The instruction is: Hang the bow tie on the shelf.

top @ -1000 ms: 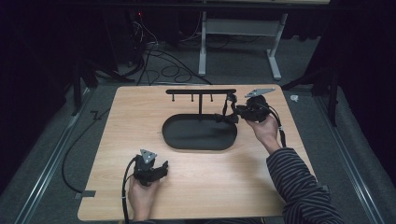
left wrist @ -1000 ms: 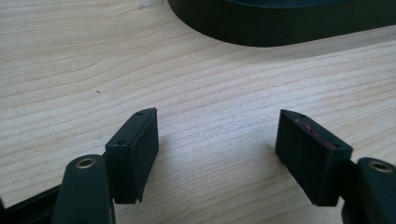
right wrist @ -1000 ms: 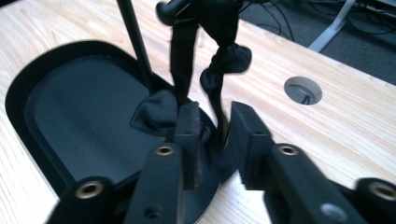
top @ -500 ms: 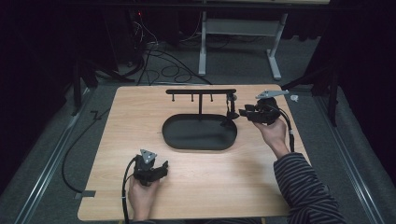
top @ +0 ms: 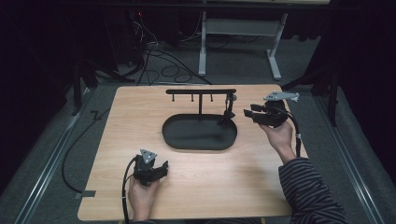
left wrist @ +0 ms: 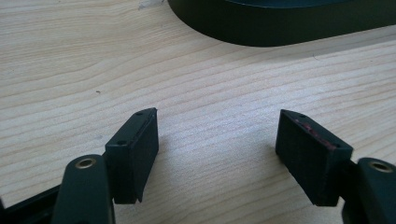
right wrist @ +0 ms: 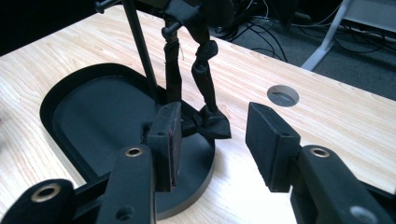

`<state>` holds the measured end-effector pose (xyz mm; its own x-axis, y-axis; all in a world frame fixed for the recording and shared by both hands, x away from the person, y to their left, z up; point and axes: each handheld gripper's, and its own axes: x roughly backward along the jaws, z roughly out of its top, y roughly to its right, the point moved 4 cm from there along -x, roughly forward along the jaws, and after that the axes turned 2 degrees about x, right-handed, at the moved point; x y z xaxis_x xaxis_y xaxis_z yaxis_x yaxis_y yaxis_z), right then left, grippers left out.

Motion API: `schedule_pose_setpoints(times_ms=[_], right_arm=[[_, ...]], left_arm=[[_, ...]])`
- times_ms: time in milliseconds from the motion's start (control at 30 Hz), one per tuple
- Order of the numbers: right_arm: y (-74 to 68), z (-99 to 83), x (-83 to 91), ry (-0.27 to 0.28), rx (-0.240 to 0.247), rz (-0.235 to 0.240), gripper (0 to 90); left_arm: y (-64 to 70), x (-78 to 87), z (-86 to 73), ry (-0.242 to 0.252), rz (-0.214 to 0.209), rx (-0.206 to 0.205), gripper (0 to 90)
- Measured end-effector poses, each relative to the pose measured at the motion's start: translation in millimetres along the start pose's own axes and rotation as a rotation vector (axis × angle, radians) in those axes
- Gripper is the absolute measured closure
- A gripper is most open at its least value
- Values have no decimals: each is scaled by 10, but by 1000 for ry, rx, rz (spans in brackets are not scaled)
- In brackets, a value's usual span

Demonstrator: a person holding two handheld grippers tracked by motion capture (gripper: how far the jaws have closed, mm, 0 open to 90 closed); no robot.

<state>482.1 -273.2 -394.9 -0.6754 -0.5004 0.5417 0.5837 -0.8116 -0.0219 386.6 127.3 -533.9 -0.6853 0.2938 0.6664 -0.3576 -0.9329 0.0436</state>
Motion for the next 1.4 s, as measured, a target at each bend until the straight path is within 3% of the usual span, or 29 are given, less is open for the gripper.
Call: schedule_pose_setpoints(times_ms=[67, 233, 633, 1400], right_arm=[[22, -25, 74, 12, -35, 10, 572], [43, -44, 170, 41, -46, 9, 574], [63, -155, 373, 66, -37, -12, 580], [99, -346, 565, 70, -53, -15, 565]], left_arm=[[0, 1, 0, -1, -1, 0, 305], [0, 2, 0, -3, -1, -1, 305], [1, 1, 0, -2, 1, -1, 305], [1, 2, 0, -3, 0, -1, 305]])
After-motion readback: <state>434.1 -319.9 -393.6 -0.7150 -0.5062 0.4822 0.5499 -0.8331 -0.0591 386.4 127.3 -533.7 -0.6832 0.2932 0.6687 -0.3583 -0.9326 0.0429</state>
